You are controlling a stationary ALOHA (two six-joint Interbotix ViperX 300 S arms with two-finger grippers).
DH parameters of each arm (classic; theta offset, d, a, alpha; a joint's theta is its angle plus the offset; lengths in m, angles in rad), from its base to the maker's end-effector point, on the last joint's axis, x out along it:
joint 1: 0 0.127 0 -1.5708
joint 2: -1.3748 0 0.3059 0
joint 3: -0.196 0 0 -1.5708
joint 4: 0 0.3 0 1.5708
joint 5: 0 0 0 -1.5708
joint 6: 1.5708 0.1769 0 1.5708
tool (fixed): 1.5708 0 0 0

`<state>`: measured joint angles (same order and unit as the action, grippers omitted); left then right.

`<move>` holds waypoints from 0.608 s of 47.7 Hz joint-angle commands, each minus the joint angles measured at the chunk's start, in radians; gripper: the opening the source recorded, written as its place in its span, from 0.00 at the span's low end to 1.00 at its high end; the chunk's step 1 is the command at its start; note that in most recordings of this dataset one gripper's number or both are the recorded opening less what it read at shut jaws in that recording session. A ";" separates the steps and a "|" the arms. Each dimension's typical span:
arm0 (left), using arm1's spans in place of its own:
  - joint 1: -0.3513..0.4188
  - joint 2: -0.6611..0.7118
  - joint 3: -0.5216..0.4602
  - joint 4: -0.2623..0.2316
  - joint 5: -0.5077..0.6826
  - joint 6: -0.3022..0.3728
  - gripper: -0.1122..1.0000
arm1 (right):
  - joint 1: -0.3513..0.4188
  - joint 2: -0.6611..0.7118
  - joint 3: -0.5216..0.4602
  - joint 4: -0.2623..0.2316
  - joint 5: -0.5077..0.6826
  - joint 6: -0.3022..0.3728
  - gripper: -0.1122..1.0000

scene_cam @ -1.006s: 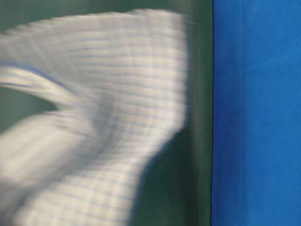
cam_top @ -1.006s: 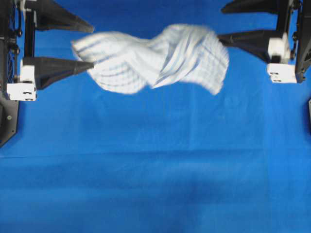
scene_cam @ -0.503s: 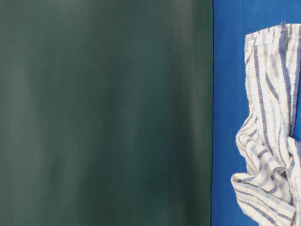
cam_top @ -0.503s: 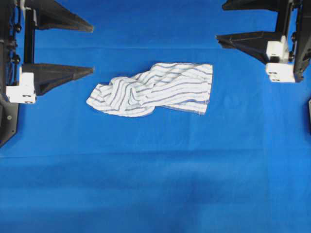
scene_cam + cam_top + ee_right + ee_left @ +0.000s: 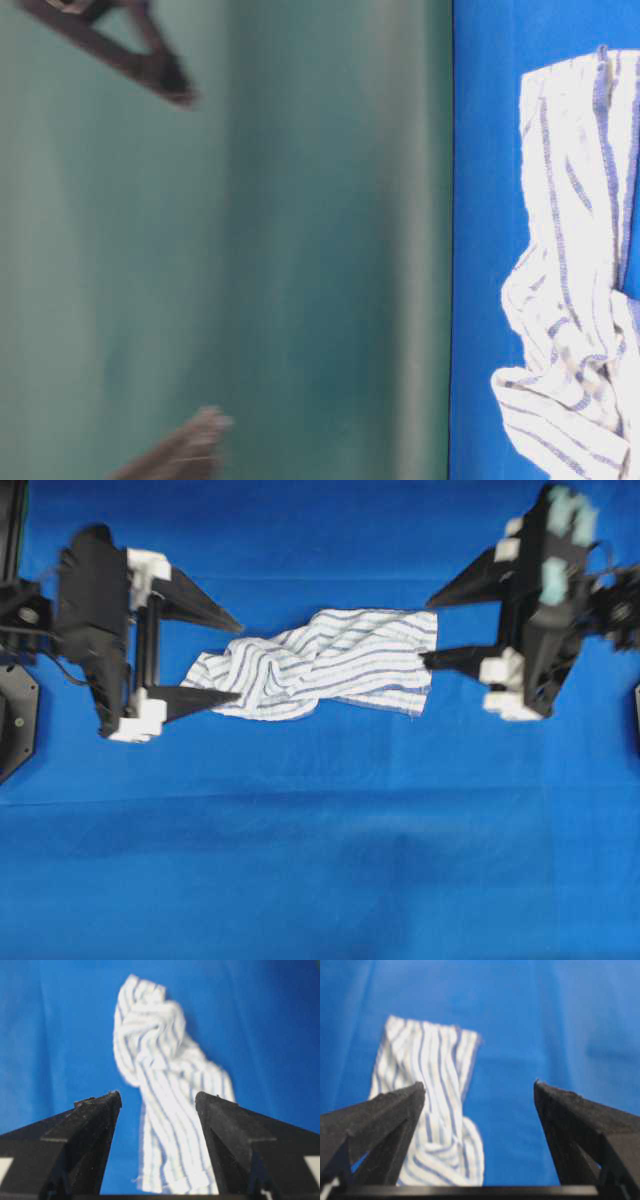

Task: Lift the towel with both arms.

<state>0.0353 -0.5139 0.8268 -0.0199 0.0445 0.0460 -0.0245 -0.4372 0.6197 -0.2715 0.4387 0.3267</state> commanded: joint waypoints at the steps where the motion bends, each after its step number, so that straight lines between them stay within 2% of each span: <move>1: -0.003 0.032 0.008 0.000 -0.041 0.000 0.94 | 0.003 0.026 0.012 0.002 -0.044 0.003 0.68; 15: -0.003 0.190 0.098 -0.002 -0.235 0.002 0.94 | 0.000 0.170 0.075 -0.002 -0.170 0.006 0.68; 20: -0.003 0.262 0.110 -0.002 -0.298 0.000 0.94 | -0.005 0.236 0.095 0.000 -0.230 0.006 0.68; 29: -0.003 0.397 0.095 -0.002 -0.344 0.000 0.94 | -0.009 0.357 0.103 0.000 -0.324 0.006 0.68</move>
<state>0.0337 -0.1534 0.9434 -0.0199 -0.2777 0.0491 -0.0291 -0.1074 0.7317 -0.2715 0.1534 0.3313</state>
